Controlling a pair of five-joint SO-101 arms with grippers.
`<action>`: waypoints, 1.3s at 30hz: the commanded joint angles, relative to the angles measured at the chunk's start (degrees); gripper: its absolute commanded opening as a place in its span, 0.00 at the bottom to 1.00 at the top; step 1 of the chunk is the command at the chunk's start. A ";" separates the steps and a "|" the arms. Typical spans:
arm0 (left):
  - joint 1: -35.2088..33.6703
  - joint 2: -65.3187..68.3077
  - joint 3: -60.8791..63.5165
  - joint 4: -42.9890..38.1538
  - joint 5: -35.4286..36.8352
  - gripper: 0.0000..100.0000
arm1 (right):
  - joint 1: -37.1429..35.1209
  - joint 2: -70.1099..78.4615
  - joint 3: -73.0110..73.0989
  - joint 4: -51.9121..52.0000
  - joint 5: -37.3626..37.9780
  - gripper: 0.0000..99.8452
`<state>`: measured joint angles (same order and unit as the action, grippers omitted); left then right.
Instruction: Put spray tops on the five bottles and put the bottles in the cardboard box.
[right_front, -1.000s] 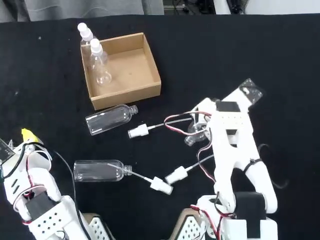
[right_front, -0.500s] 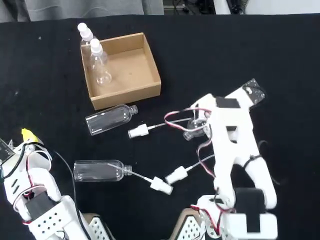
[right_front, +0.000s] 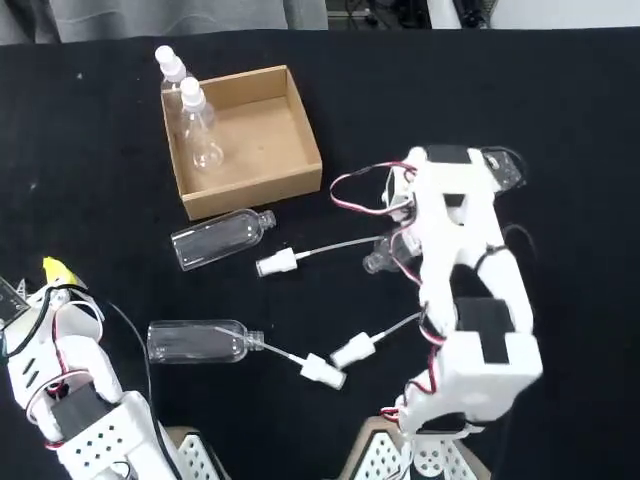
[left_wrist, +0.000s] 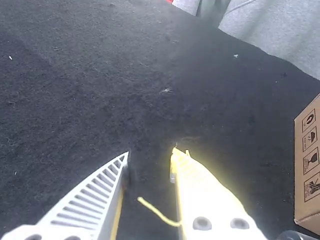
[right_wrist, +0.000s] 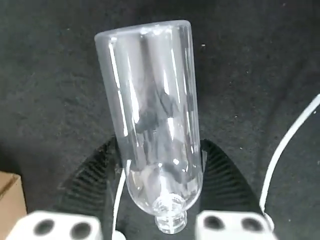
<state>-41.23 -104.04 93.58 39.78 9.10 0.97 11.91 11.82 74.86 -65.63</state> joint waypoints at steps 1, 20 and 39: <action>1.01 -0.53 -1.01 -1.32 0.18 0.12 | 1.14 1.36 -5.85 1.14 -1.05 0.11; 1.01 -0.53 -1.01 -1.32 0.18 0.12 | 0.70 2.68 -18.68 13.01 -1.76 0.34; 1.01 -0.53 -1.01 -1.32 0.18 0.12 | 1.05 2.77 -28.00 25.23 22.86 0.34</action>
<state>-41.23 -104.04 93.58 39.78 9.10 0.97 15.52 -13.49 98.68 -47.96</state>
